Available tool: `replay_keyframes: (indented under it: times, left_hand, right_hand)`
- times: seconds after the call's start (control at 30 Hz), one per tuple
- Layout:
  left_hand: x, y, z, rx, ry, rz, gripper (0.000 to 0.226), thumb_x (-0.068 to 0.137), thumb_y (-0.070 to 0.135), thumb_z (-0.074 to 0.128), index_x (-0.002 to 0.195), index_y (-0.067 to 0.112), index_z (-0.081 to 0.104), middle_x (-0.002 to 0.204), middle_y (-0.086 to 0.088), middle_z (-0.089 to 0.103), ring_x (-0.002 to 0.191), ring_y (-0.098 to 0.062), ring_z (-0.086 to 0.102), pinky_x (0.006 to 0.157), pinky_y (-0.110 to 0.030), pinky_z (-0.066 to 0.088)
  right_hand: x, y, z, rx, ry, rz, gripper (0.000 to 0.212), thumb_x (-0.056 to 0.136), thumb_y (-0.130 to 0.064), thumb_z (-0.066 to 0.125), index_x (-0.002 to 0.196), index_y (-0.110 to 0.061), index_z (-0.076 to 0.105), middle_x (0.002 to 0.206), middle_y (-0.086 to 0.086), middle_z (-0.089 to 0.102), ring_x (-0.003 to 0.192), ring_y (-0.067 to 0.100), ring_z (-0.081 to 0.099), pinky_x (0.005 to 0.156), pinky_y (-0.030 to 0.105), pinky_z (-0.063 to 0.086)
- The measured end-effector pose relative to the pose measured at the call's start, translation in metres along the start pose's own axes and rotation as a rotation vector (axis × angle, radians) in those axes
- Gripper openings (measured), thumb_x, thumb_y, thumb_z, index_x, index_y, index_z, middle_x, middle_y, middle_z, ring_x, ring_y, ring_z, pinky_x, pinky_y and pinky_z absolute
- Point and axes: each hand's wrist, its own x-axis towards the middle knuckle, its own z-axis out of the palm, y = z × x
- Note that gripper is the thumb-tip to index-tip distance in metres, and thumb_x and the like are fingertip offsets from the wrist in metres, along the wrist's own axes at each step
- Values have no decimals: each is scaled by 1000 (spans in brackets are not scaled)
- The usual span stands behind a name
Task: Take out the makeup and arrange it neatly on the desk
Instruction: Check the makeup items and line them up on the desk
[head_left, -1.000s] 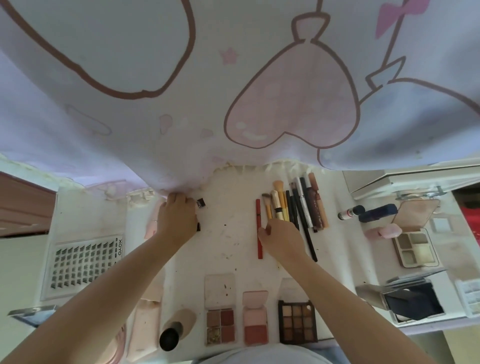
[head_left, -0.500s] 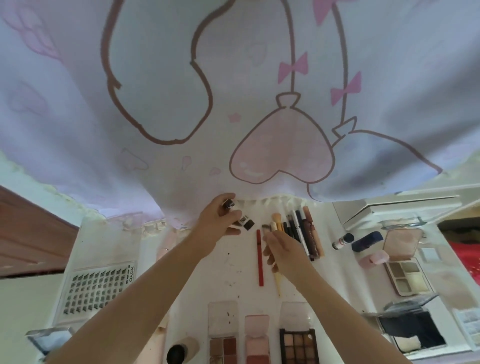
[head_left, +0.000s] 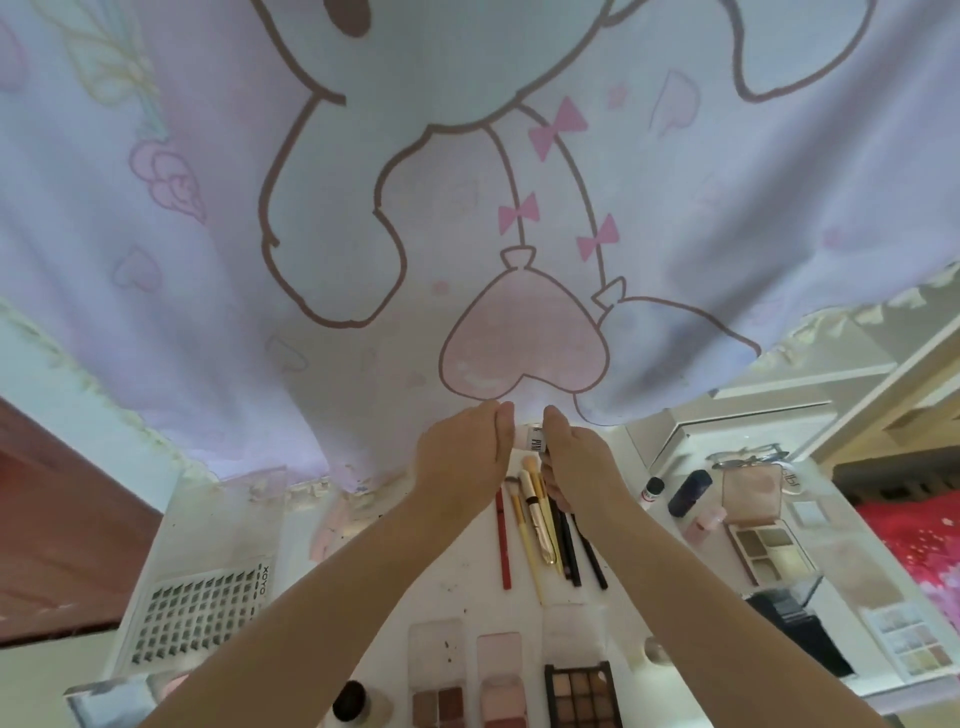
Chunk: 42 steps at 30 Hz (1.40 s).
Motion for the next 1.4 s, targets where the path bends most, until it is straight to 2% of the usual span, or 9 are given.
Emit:
replay_keyframes:
  times: [0.13, 0.3, 0.43, 0.67, 0.8, 0.97, 1.07, 1.2, 1.4]
  left_hand:
    - [10, 14, -11, -72, -81, -213, 36, 101, 28, 17, 79, 13, 41, 58, 5, 36, 67, -17, 46, 53, -21, 33]
    - [16, 26, -22, -539, -233, -439, 43, 100, 30, 24, 65, 16, 44, 75, -6, 51, 70, -18, 47, 57, -21, 35]
    - [16, 28, -40, -731, -371, -359, 29, 100, 33, 26, 80, 19, 44, 65, 3, 39, 54, -7, 34, 51, -18, 28]
    - [15, 25, -68, -346, -314, -40, 25, 95, 23, 45, 118, 14, 52, 91, 6, 55, 82, -8, 55, 66, -11, 40]
    - [16, 18, -80, -467, -328, -58, 18, 93, 21, 48, 108, 21, 57, 81, 14, 60, 60, 8, 57, 58, -7, 42]
    - [19, 13, -90, -695, -321, -146, 21, 94, 14, 47, 85, 30, 58, 73, 10, 63, 46, 6, 55, 50, -10, 43]
    - [19, 12, -92, -695, -291, -152, 17, 94, 14, 47, 92, 26, 59, 74, 9, 62, 45, 5, 54, 49, -9, 43]
    - [18, 12, -91, -643, -280, -133, 20, 93, 14, 48, 109, 15, 61, 74, 11, 61, 45, 8, 54, 49, -5, 42]
    - [18, 8, -95, -667, -257, -165, 22, 93, 12, 49, 111, 12, 61, 73, 9, 63, 44, 6, 54, 48, -7, 43]
  right_hand:
    - [-2, -9, -6, -45, 22, -54, 38, 91, -27, 34, 54, -17, 30, 51, -1, 26, 44, 12, 22, 48, 27, 20]
    - [-18, -27, -17, -352, 135, -441, 48, 96, -17, 32, 49, -14, 28, 49, -1, 28, 47, 11, 27, 50, 22, 24]
    - [-11, -37, -35, -373, 57, -432, 46, 98, -21, 31, 53, -16, 29, 52, -2, 28, 48, 11, 26, 48, 18, 23]
    - [-14, -53, -52, -230, -101, -254, 41, 96, -36, 35, 63, -14, 42, 50, -4, 31, 38, 6, 25, 36, 15, 22]
    - [-19, -62, -60, -143, -191, -351, 30, 96, -23, 42, 68, -11, 39, 50, -2, 29, 35, 6, 24, 36, 15, 21]
    - [-23, -70, -66, -153, -262, -602, 25, 88, 2, 50, 84, -22, 57, 71, -2, 56, 62, 14, 55, 52, 19, 45]
    - [-24, -75, -66, -84, -284, -552, 20, 92, -6, 47, 88, -23, 56, 78, -4, 59, 57, 6, 60, 51, 17, 47]
    - [-21, -76, -64, -175, -242, -476, 30, 96, -22, 42, 71, -17, 57, 51, -6, 58, 37, 5, 47, 43, 19, 36]
    - [-23, -73, -66, -91, -301, -616, 26, 87, 6, 51, 88, -19, 58, 66, -12, 64, 55, 1, 59, 54, 14, 49]
